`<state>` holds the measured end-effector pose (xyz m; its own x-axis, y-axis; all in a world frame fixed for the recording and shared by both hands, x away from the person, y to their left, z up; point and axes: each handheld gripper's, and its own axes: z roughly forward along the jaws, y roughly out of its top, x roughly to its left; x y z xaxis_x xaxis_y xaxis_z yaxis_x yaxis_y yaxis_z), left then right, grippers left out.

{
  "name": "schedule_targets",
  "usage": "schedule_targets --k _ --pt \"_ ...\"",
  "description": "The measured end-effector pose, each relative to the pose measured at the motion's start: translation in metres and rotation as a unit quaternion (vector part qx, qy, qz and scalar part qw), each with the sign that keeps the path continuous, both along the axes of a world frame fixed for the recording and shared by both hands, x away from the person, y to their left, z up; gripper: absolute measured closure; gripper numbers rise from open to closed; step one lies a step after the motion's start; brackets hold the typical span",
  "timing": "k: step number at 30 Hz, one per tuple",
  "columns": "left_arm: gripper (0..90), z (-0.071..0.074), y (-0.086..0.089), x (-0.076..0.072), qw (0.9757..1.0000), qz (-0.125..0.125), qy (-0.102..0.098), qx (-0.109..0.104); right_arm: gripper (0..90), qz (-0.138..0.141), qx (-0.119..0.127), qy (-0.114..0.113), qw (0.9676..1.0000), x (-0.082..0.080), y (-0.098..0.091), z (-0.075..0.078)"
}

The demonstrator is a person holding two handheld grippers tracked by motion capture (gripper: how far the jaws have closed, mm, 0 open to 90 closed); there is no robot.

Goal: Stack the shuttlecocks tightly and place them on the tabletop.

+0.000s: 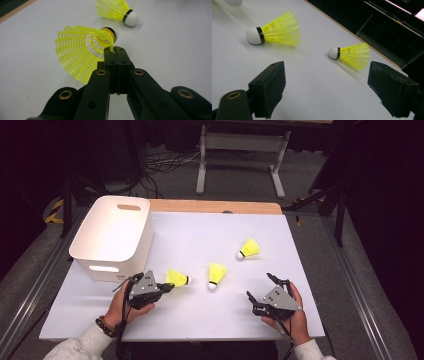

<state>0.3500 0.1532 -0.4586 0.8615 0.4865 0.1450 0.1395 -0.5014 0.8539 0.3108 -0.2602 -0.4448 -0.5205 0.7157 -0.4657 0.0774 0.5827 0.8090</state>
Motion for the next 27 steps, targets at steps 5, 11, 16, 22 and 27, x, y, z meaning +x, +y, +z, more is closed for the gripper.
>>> schedule_targets --k 5,11,16,22,27 --pt "89.8 0.004 0.006 0.003 0.9992 0.036 0.0 0.019 16.4 -0.007 0.002 -0.007 0.9999 0.0 0.0 0.001" --pt "89.6 0.002 0.004 0.007 0.9971 0.059 -0.001 0.047 16.4 -0.007 -0.005 0.003 1.0 0.001 0.002 -0.002" --pt "89.1 0.001 0.005 0.011 0.996 0.073 -0.001 0.052 16.4 -0.007 -0.008 0.004 0.9999 0.002 0.002 -0.002" --pt "88.1 0.0 0.001 0.015 0.9949 0.084 0.0 0.057 16.4 -0.01 -0.008 0.01 0.9999 0.004 0.002 -0.004" --pt "86.7 0.005 0.0 0.018 0.9943 0.092 -0.008 0.054 16.1 -0.012 -0.012 0.013 0.9998 0.005 0.001 -0.005"
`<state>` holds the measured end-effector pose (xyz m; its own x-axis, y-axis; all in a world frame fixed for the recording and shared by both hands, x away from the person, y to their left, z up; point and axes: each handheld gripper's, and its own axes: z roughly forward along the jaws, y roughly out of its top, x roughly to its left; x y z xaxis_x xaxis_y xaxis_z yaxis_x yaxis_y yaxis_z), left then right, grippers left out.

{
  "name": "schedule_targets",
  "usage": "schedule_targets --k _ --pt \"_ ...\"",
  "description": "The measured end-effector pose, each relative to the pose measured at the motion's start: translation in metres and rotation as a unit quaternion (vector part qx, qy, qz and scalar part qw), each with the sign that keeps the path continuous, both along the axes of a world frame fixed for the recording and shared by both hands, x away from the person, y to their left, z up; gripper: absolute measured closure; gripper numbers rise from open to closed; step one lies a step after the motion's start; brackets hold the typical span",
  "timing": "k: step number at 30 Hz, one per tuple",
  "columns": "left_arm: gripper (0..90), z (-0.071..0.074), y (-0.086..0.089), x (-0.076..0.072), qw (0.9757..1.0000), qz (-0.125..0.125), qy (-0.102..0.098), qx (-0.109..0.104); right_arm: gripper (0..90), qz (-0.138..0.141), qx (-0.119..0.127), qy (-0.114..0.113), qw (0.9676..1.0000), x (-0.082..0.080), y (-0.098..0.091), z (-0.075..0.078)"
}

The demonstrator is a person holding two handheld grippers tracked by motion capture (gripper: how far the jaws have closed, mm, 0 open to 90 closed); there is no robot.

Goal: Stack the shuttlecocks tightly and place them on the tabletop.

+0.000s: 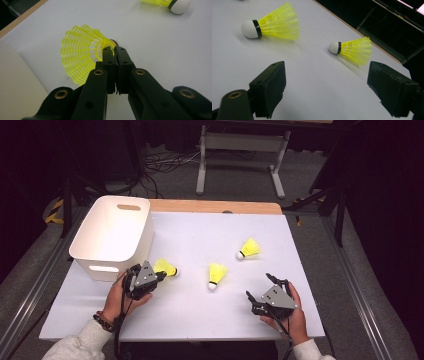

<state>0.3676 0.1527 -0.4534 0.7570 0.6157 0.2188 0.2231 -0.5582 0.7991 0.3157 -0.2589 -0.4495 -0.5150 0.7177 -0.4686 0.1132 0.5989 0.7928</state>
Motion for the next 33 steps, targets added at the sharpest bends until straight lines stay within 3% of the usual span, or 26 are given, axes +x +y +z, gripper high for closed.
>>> schedule_targets --k 7,9,13,18,23,26,29,30,33 --pt "84.4 0.005 -0.008 0.004 0.9999 0.001 -0.012 -0.005 16.2 -0.001 0.002 0.003 1.0 0.001 -0.001 -0.001" --pt "84.0 0.007 -0.012 0.006 0.9998 -0.001 -0.011 -0.015 16.2 -0.001 0.002 0.004 1.0 0.001 -0.001 -0.001" --pt "82.5 0.01 -0.022 0.008 0.9996 -0.006 -0.022 -0.014 16.1 0.0 0.001 0.005 1.0 0.001 -0.001 -0.001" --pt "79.9 0.009 -0.032 0.012 0.9997 -0.004 -0.019 -0.012 16.2 0.0 0.007 0.007 0.9999 0.001 -0.003 -0.001" --pt "85.3 0.008 -0.042 0.018 0.9995 0.007 -0.03 0.009 16.2 -0.001 0.011 0.008 0.9999 0.001 -0.005 0.0" --pt "88.3 0.009 -0.049 0.026 0.9985 0.026 -0.039 0.03 16.2 0.001 0.014 0.009 0.9999 0.001 -0.005 0.0" --pt "88.8 0.009 -0.05 0.032 0.9982 0.032 -0.04 0.032 16.2 0.002 0.013 0.01 0.9999 0.001 -0.005 0.0" --pt "88.9 0.011 -0.051 0.035 0.9968 0.043 -0.047 0.048 16.1 0.004 0.012 0.011 0.9999 0.0 -0.004 -0.001" --pt "89.2 0.013 -0.049 0.038 0.997 0.047 -0.042 0.044 16.2 0.004 0.013 0.011 0.9998 0.0 -0.004 -0.001"
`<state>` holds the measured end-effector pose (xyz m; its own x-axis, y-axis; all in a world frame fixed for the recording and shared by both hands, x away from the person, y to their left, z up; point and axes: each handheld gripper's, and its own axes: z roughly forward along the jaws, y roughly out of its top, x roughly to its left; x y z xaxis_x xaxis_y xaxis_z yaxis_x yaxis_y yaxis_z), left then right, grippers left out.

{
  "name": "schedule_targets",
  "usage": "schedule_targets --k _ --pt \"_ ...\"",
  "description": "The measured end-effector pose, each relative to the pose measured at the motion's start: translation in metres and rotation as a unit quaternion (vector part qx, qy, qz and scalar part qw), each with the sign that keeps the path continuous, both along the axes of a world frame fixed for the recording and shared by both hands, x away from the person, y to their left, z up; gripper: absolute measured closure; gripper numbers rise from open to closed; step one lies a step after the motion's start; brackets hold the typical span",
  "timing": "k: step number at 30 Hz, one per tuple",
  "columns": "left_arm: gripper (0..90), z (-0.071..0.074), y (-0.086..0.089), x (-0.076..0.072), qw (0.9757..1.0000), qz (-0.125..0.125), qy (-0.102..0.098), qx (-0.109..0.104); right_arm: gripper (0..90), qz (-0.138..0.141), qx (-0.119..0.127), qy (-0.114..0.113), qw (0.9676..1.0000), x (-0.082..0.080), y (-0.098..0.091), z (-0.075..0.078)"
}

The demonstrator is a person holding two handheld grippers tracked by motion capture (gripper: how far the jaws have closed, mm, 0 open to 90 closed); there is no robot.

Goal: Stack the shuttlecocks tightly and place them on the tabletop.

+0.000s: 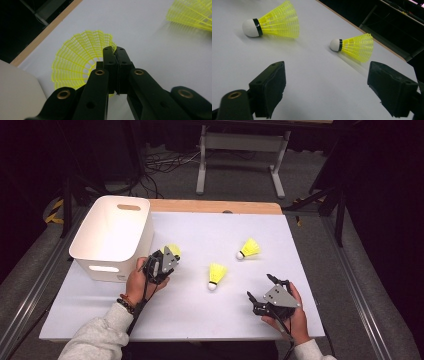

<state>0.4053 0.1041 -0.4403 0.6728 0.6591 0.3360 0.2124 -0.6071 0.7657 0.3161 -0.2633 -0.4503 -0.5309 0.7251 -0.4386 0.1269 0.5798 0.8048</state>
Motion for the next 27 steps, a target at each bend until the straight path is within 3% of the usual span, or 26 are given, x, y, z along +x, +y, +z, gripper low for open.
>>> schedule_targets --k 4,12,19,27 --pt "89.3 0.001 0.002 0.003 0.9996 0.011 0.014 0.022 16.2 0.0 0.0 0.004 1.0 0.001 0.0 -0.001" --pt "88.4 0.005 -0.001 0.01 0.9988 0.002 0.042 0.026 16.0 0.003 -0.004 0.008 1.0 0.001 0.002 -0.002" --pt "78.0 0.006 -0.017 0.017 0.9978 -0.016 0.06 0.02 16.0 0.003 -0.005 0.009 0.9999 0.001 0.002 -0.002" --pt "75.4 0.012 -0.035 0.022 0.9972 -0.028 0.054 0.044 15.9 0.007 -0.004 0.009 0.9999 0.001 0.002 -0.002"
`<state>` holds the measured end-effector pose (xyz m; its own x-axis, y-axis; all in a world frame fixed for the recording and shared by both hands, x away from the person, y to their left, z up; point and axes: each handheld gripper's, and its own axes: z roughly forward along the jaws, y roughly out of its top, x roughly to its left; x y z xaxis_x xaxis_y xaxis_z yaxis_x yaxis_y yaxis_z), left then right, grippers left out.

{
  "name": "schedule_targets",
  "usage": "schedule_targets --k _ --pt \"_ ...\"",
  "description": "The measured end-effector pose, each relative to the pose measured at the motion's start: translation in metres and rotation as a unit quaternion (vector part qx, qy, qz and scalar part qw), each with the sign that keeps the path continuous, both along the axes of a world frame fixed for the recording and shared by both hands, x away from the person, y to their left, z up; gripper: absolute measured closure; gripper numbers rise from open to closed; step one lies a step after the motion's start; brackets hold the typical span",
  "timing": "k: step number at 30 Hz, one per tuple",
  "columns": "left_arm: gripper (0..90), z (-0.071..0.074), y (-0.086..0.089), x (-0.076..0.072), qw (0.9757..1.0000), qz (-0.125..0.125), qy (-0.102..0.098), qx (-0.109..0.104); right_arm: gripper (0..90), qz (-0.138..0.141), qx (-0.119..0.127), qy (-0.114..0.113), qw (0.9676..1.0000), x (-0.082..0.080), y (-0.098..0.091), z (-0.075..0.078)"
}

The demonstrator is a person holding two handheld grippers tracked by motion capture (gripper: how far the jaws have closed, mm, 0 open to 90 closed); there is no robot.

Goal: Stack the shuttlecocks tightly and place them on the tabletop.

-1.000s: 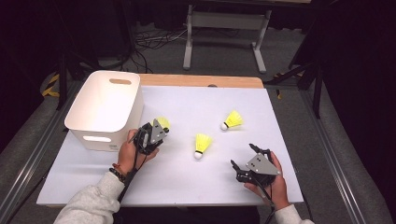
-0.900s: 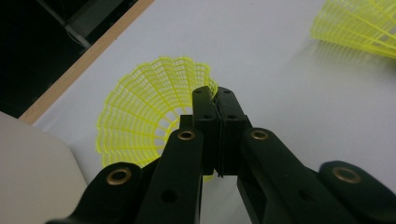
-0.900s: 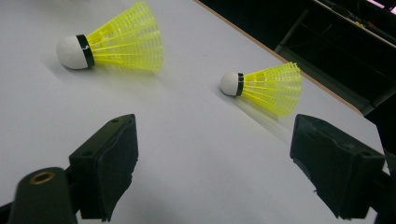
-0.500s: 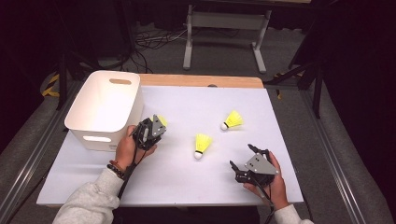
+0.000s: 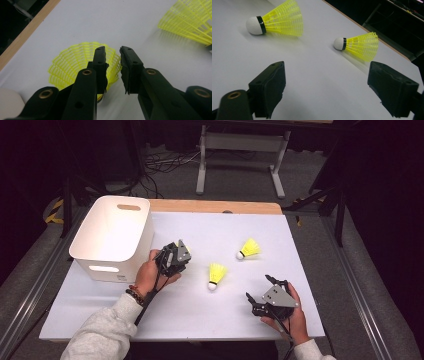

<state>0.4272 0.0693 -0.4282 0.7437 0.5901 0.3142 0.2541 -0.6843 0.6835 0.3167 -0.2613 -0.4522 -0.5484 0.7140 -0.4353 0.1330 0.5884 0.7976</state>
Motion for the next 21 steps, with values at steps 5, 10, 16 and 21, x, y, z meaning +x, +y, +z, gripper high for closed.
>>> schedule_targets --k 5,10,16,21 --pt "75.5 0.003 -0.007 0.003 0.9999 -0.008 0.001 0.015 15.5 0.007 0.005 -0.002 1.0 -0.001 -0.001 0.001" --pt "75.6 0.003 -0.019 0.006 0.9983 -0.02 0.018 0.051 15.2 0.016 0.009 -0.002 0.9998 -0.002 -0.002 0.002" --pt "73.4 0.009 -0.021 0.008 0.9982 -0.025 0.035 0.042 15.2 0.017 0.01 -0.003 0.9998 -0.002 -0.003 0.003" --pt "72.7 0.012 -0.019 0.006 0.9981 -0.024 0.04 0.04 15.2 0.015 0.008 -0.001 0.9999 -0.002 -0.003 0.003"
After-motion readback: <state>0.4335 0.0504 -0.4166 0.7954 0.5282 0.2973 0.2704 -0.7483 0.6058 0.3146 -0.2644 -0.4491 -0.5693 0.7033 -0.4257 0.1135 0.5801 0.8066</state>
